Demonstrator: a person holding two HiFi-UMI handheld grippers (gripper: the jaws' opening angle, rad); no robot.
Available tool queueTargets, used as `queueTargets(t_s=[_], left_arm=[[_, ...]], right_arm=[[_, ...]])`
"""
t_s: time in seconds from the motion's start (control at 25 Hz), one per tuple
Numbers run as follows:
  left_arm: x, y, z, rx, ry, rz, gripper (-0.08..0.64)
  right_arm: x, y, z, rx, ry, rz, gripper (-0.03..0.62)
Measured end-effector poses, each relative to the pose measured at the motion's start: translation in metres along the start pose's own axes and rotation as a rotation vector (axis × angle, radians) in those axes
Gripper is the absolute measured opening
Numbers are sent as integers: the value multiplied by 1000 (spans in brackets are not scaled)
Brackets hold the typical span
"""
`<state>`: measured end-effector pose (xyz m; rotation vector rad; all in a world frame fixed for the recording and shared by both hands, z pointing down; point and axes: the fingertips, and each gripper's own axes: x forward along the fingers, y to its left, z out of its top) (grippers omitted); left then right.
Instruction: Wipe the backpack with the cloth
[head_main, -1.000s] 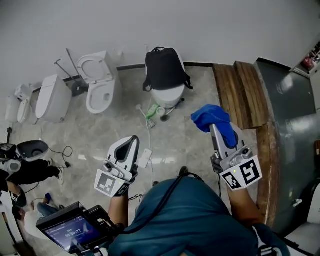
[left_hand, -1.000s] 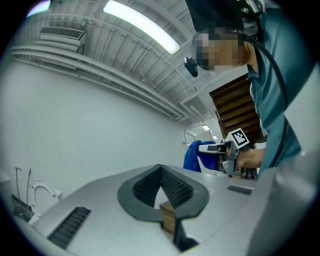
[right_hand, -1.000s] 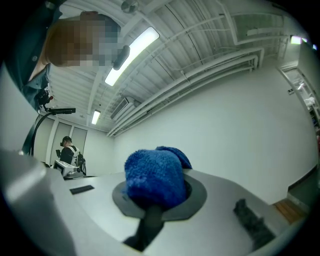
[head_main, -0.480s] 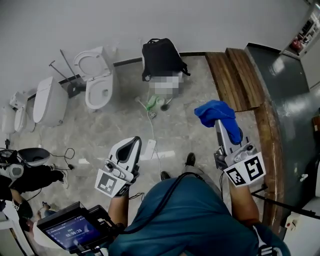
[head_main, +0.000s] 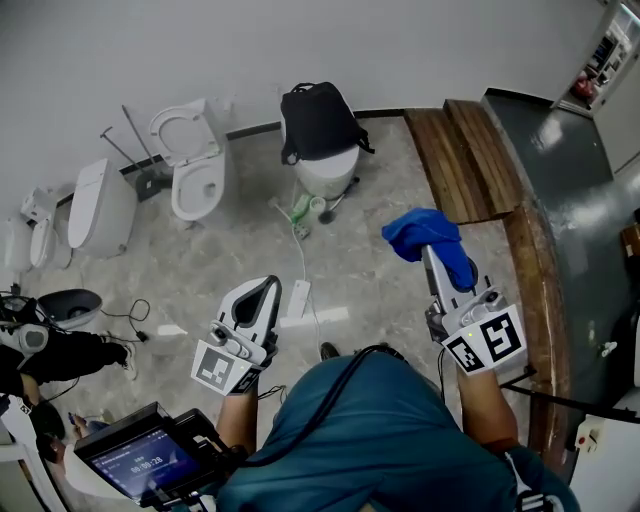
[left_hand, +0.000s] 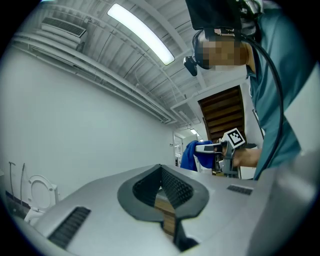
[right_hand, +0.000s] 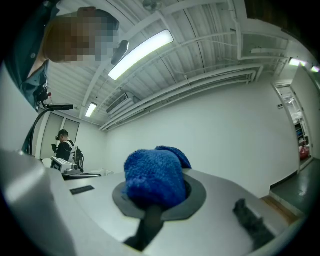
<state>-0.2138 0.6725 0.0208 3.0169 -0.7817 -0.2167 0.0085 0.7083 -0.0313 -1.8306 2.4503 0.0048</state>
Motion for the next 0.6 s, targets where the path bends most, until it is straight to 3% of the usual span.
queueTargets(t_s=[0.16, 0.4, 0.6], left_arm=[[7, -24, -7, -5, 5, -16, 3], [33, -62, -7, 65, 25, -55, 3], [43, -76, -3, 10, 1, -115, 3]], right_arm=[[-16, -11, 5, -6, -4, 3, 18], [-53, -44, 11, 33, 5, -17, 18], [-84, -49, 11, 20, -11, -103, 18]])
